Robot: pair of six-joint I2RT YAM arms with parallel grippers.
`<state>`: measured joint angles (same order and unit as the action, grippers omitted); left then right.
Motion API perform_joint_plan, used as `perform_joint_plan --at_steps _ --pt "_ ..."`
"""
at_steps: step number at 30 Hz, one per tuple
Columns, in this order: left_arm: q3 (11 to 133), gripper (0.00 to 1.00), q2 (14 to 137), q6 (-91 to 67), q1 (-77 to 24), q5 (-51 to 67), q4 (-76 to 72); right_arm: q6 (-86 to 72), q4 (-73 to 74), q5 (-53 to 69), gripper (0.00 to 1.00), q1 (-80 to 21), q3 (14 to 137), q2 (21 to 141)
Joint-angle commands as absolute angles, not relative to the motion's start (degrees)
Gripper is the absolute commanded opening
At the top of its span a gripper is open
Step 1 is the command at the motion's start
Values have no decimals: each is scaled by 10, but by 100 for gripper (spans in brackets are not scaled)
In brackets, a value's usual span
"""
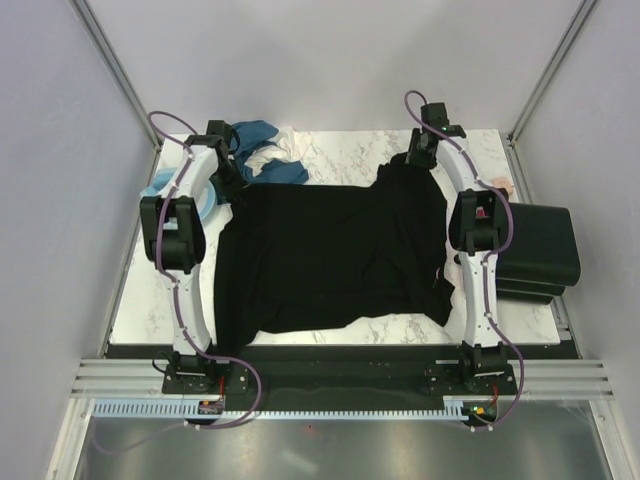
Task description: Fold and stack the t-shirts
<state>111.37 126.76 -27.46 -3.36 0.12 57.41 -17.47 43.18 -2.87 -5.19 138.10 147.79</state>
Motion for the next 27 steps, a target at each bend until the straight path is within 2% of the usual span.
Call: perform_joint_plan --at_steps 1,3,5,7,10,14,18,23,25,26,27 --pt "1080 21 1116 -239 -36 -3 600 -161 401 15 44 -37 1328 1301" --pt "1006 22 1028 -222 -36 13 604 -170 391 47 39 -22 1254 1203" --pt "902 30 962 -228 -36 36 598 -169 379 61 39 -20 1114 1093" --pt "814 32 881 -242 -40 73 596 -180 381 84 40 -27 997 1033" --pt "740 33 809 -250 -53 88 594 -182 423 87 39 -70 892 943" --pt "739 32 790 -231 -61 73 605 -198 500 34 41 -136 808 837" --pt "763 32 780 -244 -66 78 601 -242 532 25 43 -141 689 728" --pt "766 32 768 -246 -77 84 604 -215 609 -25 46 -145 593 610" --pt "759 32 760 -246 -86 82 603 -221 631 -19 50 -150 559 580" --pt "757 32 757 -246 -89 81 603 -221 628 -1 59 -152 557 546" --pt "756 32 754 -245 -94 81 604 -235 635 -1 58 -154 549 535"
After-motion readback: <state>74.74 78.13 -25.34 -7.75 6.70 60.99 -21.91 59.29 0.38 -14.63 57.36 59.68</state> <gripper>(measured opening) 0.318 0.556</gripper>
